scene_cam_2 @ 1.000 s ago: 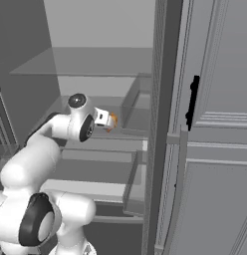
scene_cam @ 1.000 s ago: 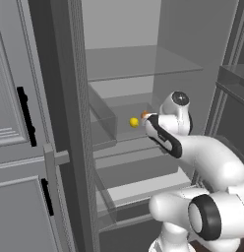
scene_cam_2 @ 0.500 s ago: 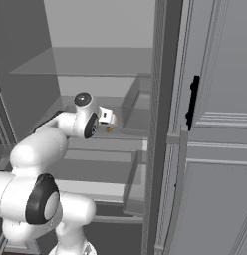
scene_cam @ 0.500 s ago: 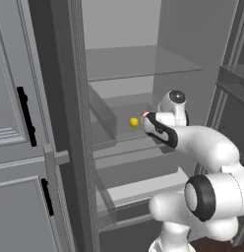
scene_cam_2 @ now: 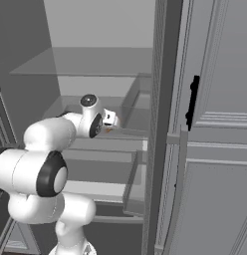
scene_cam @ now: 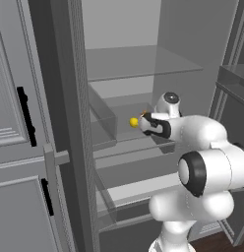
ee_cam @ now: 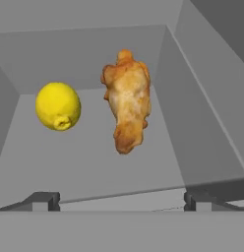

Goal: Place one lemon and one chicken drumstick in each tupperware on the nearby counter, to pack two identical lunches.

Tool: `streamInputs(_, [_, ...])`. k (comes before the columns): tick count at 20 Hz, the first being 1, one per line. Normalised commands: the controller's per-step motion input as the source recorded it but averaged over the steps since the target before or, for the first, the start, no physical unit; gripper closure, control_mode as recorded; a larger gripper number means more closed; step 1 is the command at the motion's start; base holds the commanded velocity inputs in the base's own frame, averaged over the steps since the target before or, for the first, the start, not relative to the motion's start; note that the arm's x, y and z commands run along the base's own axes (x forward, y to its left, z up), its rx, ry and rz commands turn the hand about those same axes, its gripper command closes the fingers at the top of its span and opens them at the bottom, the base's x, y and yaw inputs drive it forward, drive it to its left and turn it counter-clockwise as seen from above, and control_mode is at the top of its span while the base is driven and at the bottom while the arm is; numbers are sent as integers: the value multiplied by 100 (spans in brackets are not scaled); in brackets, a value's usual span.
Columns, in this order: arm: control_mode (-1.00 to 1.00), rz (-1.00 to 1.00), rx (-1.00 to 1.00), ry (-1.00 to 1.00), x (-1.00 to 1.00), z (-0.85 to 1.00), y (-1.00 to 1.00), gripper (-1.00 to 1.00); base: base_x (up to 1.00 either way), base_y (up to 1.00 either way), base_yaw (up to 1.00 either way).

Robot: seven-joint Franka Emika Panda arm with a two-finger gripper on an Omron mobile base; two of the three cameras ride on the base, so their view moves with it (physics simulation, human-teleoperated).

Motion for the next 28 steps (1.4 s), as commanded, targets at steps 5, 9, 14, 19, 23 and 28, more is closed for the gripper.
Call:
streamInputs(5, [-100, 0, 0, 4, 44, -21, -7, -100, 0, 0, 0])
streamInputs(9, [-100, 0, 0, 5, 46, -24, -1, -100, 0, 0, 0])
streamInputs(14, [-100, 0, -1, 3, 48, -22, 0, -100, 0, 0, 0])
streamInputs(19, [-100, 0, 0, 2, 46, -26, 0, -100, 0, 0, 0])
streamInputs(23, [-100, 0, 0, 0, 24, -28, -7, -100, 0, 0, 0])
streamInputs(28, [-100, 0, 0, 0, 0, -8, -1, 100, 0, 0, 0])
